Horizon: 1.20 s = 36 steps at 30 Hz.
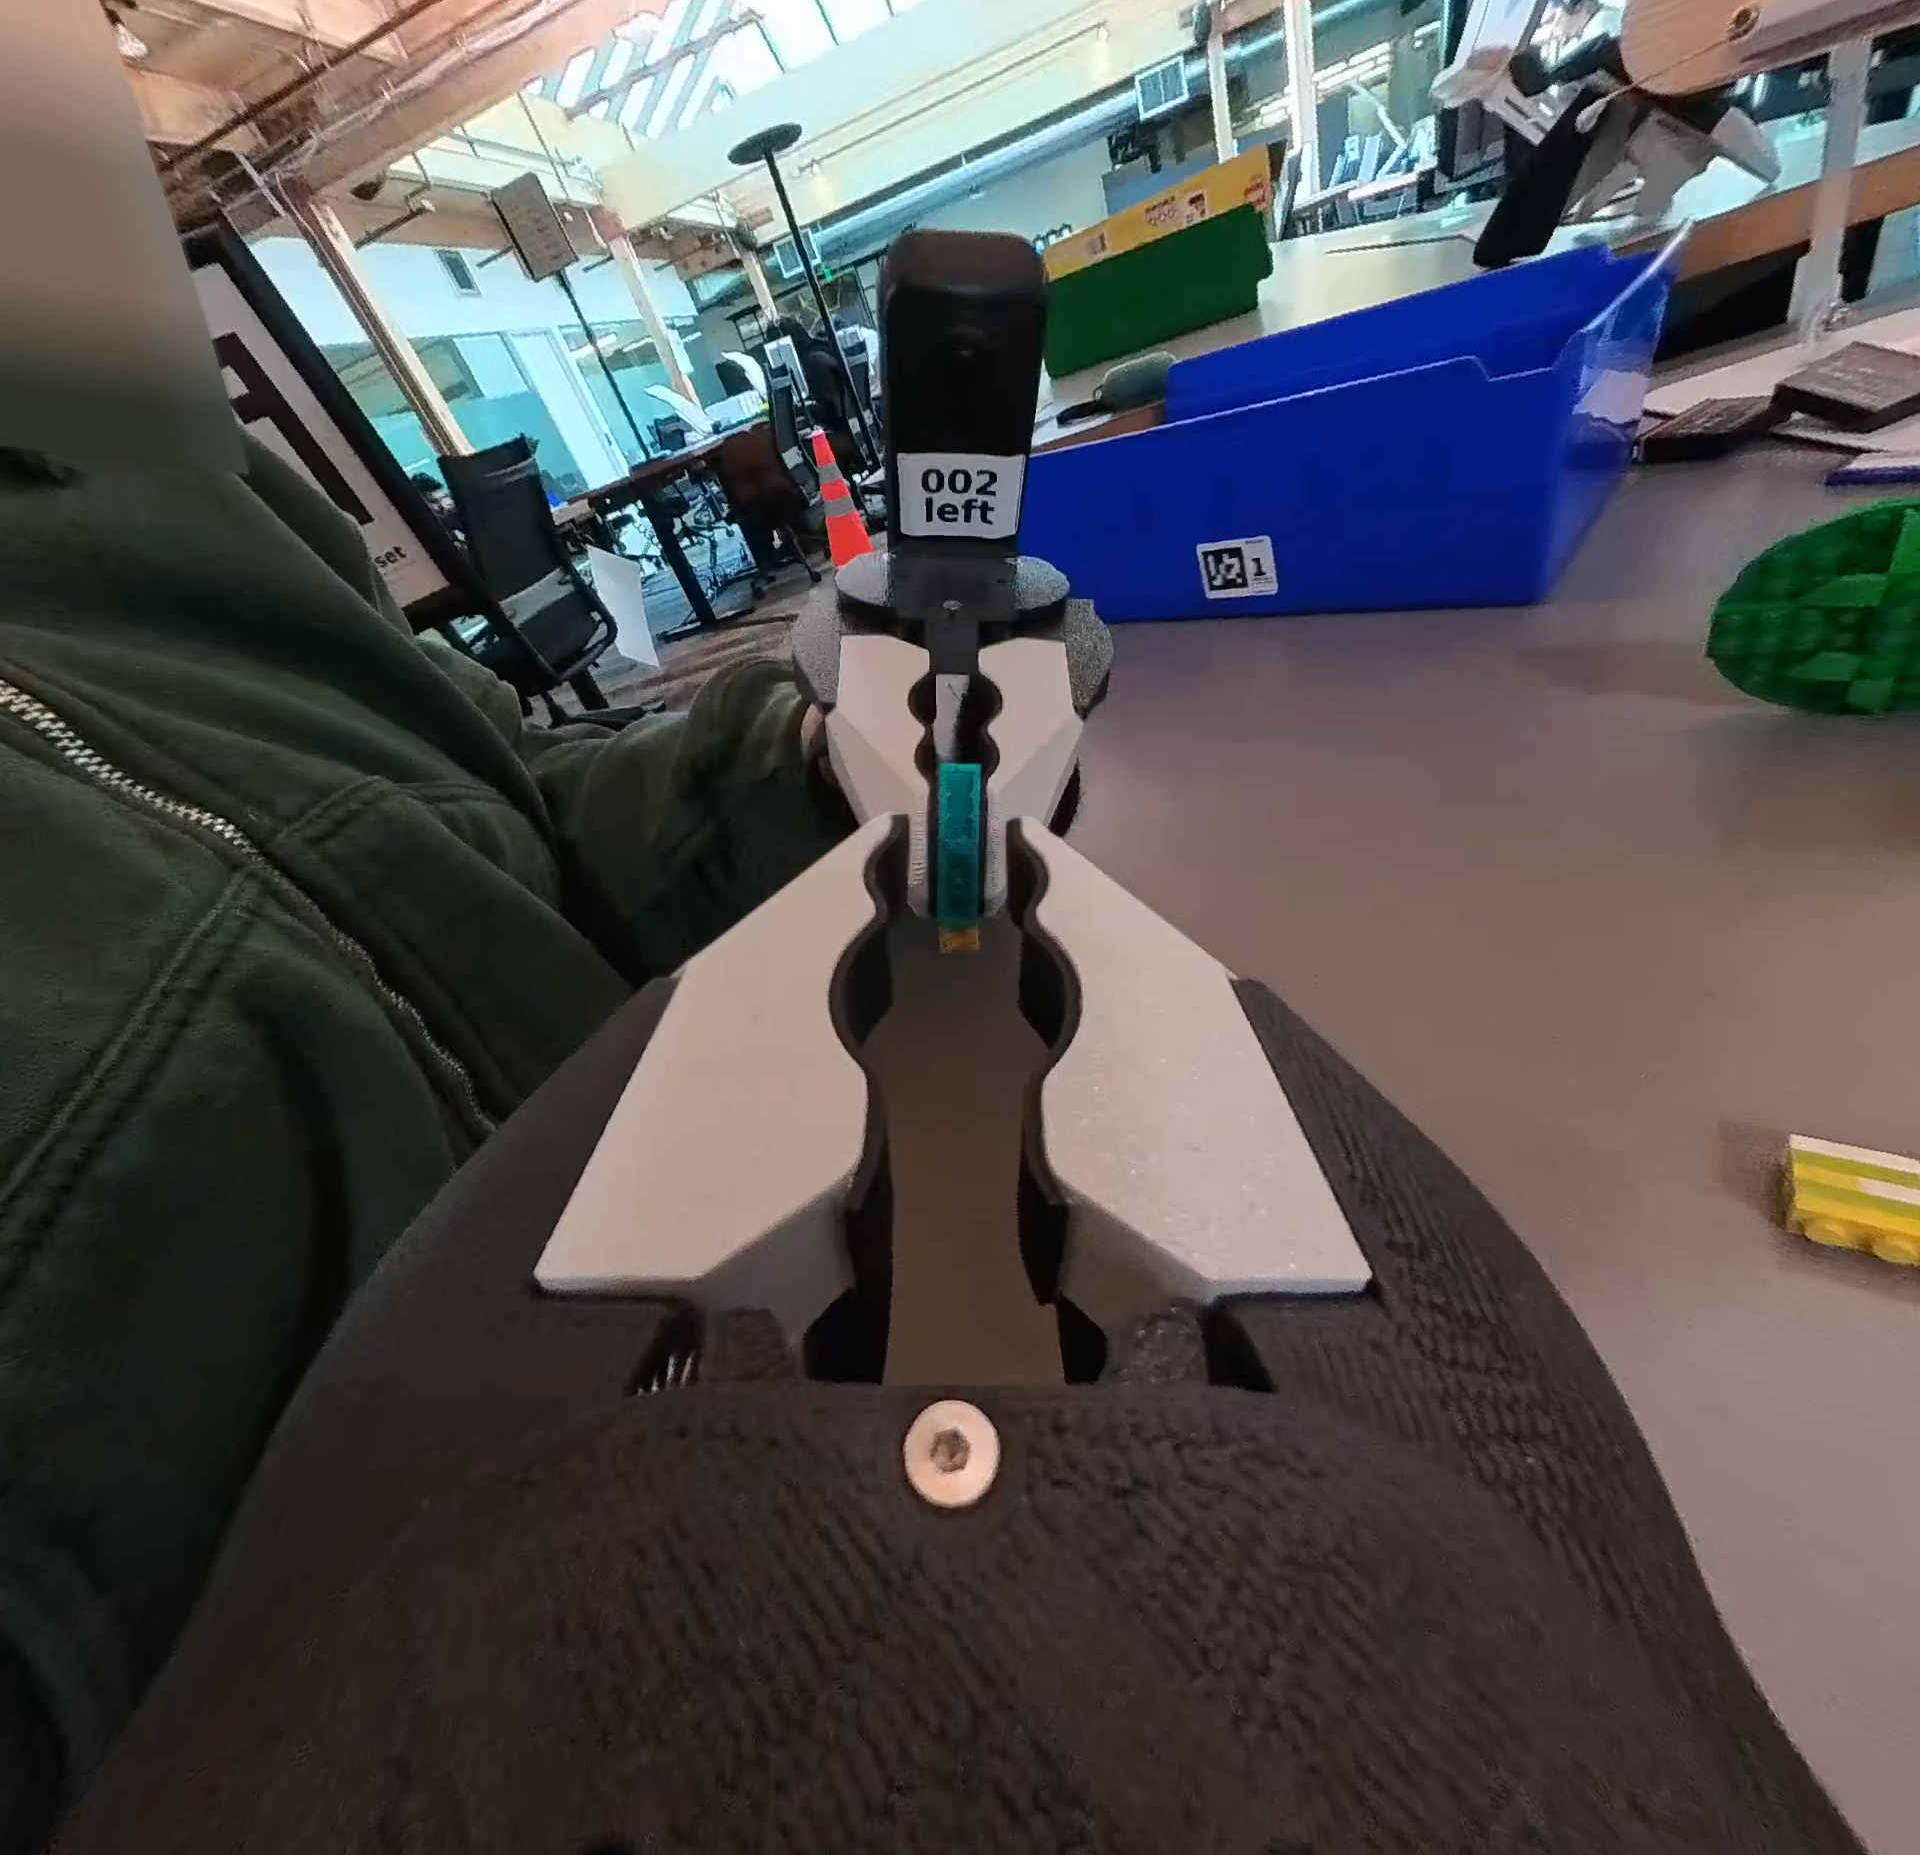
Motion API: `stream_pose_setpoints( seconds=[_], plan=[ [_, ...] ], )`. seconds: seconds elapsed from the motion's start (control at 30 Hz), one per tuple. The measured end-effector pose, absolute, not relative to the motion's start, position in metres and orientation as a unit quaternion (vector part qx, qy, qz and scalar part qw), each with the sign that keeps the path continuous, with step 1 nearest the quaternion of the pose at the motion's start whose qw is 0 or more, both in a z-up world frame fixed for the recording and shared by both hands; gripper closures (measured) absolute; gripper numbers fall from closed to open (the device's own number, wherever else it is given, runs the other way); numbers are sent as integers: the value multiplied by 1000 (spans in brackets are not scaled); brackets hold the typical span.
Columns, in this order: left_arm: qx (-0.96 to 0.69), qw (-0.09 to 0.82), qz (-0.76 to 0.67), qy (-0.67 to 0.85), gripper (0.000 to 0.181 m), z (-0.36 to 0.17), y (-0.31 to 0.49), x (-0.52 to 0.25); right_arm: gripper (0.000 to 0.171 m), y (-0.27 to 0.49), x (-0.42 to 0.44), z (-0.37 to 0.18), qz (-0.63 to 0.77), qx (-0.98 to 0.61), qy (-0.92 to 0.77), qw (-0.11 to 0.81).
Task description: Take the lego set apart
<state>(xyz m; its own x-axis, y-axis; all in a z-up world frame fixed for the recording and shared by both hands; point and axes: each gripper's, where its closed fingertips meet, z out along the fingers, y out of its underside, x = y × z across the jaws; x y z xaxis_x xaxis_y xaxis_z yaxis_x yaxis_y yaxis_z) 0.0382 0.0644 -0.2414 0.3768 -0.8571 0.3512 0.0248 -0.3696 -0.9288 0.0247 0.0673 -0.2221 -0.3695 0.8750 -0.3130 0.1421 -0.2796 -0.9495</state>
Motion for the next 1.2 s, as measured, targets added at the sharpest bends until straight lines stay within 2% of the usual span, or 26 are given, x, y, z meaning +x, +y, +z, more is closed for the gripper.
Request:
stream_pose_setpoints(
  seconds=[0.2, 0.73, 0.9, 1.2],
  plan=[
    [-680, 476, -465, 307, 175, -240, 64, 40, 166, 64, 27, -232, 617, -488, -551, 278],
    [-684, 476, -449, 324, 175, -247, 63, 48, 166, 62, 31, -238, 597, -480, -572, 293],
    [-660, 504, -464, 309, 159, -236, 63, 43, 166, 67, 35, -243, 582, -486, -580, 297],
    [-657, 497, -466, 323, 175, -238, 62, 47, 166, 60, 37, -245, 579, -471, -595, 298]
  ],
)
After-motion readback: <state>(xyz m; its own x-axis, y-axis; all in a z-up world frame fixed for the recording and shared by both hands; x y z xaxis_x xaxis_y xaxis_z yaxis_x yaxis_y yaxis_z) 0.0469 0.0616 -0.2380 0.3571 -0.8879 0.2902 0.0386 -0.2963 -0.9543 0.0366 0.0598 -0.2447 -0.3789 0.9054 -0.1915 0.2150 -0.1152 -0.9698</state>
